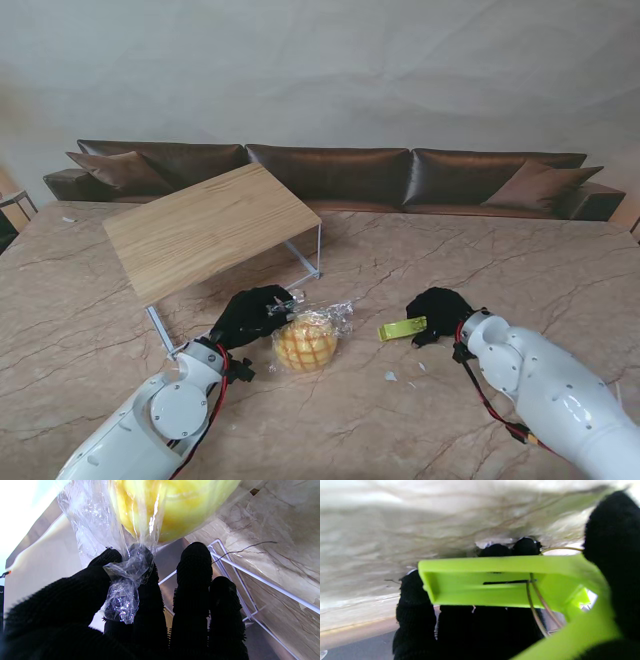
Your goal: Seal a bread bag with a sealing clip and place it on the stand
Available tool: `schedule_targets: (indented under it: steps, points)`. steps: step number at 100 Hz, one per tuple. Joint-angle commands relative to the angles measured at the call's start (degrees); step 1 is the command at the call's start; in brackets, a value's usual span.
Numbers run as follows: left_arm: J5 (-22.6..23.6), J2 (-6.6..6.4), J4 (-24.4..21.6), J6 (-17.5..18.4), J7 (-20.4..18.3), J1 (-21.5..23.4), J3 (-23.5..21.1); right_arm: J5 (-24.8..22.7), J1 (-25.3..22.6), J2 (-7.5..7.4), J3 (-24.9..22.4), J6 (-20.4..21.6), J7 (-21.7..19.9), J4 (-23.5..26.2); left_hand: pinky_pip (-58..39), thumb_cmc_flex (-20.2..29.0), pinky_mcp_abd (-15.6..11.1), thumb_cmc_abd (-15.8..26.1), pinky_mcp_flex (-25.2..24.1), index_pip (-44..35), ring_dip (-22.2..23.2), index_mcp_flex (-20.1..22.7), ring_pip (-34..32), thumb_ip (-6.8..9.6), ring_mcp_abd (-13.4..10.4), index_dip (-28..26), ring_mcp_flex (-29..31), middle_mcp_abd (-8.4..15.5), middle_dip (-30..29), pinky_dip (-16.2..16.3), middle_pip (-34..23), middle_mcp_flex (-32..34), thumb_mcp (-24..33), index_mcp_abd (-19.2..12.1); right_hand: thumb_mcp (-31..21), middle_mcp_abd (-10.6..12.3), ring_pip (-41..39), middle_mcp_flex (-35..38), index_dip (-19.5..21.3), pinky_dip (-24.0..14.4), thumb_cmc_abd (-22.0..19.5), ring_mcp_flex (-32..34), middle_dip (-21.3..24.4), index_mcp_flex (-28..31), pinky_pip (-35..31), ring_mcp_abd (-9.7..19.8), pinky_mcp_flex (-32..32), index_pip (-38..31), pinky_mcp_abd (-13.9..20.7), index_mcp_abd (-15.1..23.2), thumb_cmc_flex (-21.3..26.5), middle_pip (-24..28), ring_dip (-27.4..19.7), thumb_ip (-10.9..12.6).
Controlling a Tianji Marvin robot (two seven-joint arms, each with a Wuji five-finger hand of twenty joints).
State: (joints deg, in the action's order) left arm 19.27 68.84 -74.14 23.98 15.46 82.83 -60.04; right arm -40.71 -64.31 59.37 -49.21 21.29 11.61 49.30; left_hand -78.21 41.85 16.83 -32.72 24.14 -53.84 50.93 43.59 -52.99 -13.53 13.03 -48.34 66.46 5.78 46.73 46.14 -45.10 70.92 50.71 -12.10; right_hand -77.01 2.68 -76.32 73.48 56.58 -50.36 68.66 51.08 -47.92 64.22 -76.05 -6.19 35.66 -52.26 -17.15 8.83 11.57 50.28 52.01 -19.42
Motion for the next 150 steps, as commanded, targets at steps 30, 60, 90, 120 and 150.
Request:
schedule_targets:
  steps: [30,60,90,120,150]
  points:
    - [-0.22,-0.23,-0.35,0.15,-1.10,0.75,-0.35,2.26,-0.77,3.82,9.16,0.50,2.88,-12.87,-1.63,2.97,-0.81,4.83,-0.66,-4.83,0.32,1.56,-0.53,0.85,-1.03,-1.46,-0.22,3.94,1.67,1.38,-1.21,0.25,0.53,-7.88,-2.41,0.72,-1.03,9.62,13.90,-0.07,1.13,24.00,0.08,12.29,-14.52,2.97,22.08,-33.50,-5.86,13.39,7.05,19.64,4.78,5.84]
    - [0.06,-0.34,-0.57,-0.05,-1.33,0.80,-0.35,6.41,-2.03,4.60,4.39,3.80,-0.59,-12.33,-1.60,3.20,-0.79,4.89,-0.65,-4.83,0.42,1.53,-0.42,0.82,-1.03,-1.54,-0.35,3.92,1.69,1.42,-1.31,0.21,0.33,-7.73,-3.36,-9.56,-30.14,9.64,10.60,-11.18,-0.09,23.44,-6.12,13.44,-41.93,-1.08,31.16,-40.67,-10.59,3.51,18.34,40.55,16.74,8.75]
    - [0.24,-0.24,-0.48,-0.51,-1.21,0.11,0.39,0.86,-11.03,2.76,-10.67,0.04,-3.31,4.03,-1.52,3.22,-0.34,4.91,-0.66,-4.97,0.57,1.68,-0.47,0.80,-0.86,-1.79,-0.30,3.94,1.75,1.48,-1.50,0.23,0.41,-7.66,-2.73,-10.60,-30.46,9.61,9.38,-12.32,-3.14,23.33,-6.72,13.66,-43.33,-2.28,31.07,-41.79,-11.32,1.34,19.89,42.31,18.49,9.72]
    - [0.31,-0.24,-0.67,-1.13,-1.54,-0.60,1.25,-6.72,-18.73,2.29,-22.01,-4.14,-1.96,20.33,-1.60,3.24,0.06,4.54,-0.60,-5.16,0.83,1.91,-0.86,0.88,-0.69,-2.00,-0.07,3.91,1.86,1.72,-2.20,0.52,0.85,-7.21,-2.50,-10.53,-30.46,9.61,9.18,-12.61,-3.68,23.33,-6.87,13.59,-43.41,-2.34,31.08,-41.93,-11.32,1.65,19.86,42.52,18.90,9.97]
    - [0.99,-0.66,-1.87,-1.06,-2.74,-0.98,1.47,-11.89,-21.89,2.30,-27.06,-6.17,-0.84,31.95,-1.63,3.07,0.09,4.33,-0.51,-5.18,0.88,1.94,-1.00,0.91,-0.79,-2.00,0.05,3.89,1.78,1.90,-2.51,0.67,1.26,-7.15,-2.71,-10.27,-30.45,9.60,9.20,-12.72,-3.64,23.35,-6.99,13.57,-43.45,-2.09,31.11,-42.06,-11.15,1.64,19.68,42.67,19.16,10.07]
